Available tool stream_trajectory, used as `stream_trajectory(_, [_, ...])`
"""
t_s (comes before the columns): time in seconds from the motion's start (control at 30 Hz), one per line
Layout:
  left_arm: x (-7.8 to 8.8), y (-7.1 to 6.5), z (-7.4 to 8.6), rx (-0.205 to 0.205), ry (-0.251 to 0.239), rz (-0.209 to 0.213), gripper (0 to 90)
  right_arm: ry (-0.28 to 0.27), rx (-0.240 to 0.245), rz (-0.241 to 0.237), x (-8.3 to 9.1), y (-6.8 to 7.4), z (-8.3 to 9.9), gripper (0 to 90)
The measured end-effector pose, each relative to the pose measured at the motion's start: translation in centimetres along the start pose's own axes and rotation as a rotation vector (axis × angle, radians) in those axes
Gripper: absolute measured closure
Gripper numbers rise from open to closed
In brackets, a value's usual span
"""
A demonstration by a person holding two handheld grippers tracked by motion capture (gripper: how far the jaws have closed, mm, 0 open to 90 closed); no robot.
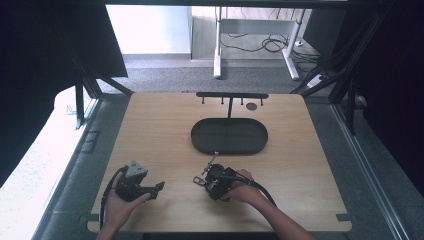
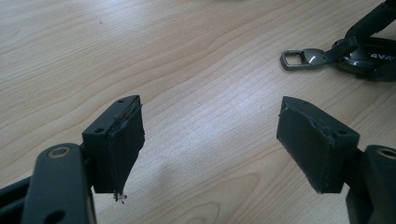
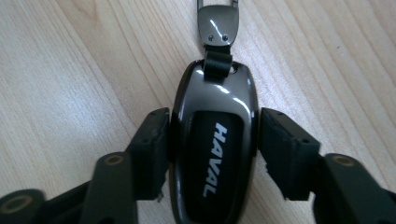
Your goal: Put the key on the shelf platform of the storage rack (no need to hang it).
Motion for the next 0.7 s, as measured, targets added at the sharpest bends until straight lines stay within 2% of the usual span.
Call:
stream_trajectory(0.4, [0.1, 0.0, 0.0, 0.003, -0.003, -0.001, 23.4, 0.006, -0.025, -0.004, 0.3, -0.6, 0.0, 49.8])
stream_trajectory(0.5, [0.1, 0.0, 0.0, 0.004, -0.002, -0.003, 23.4, -0.010, -0.027, -0.024, 0.8, -0.7, 0.0, 49.8])
stream_trajectory(0.7, [0.1, 0.0, 0.0, 0.006, -0.002, -0.003, 23.5, -0.046, -0.017, -0.050, 2.9, -1.0, -0.3, 49.9])
Point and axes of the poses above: each handheld gripper's, and its own axes: x roughly backward along the jaws, z roughly out of its underside, y roughly to its left, the point moved 3 cm from there along -x, roughly forward along the jaws, and after that the axes turned 13 degrees about -x, right-handed, at the moved point
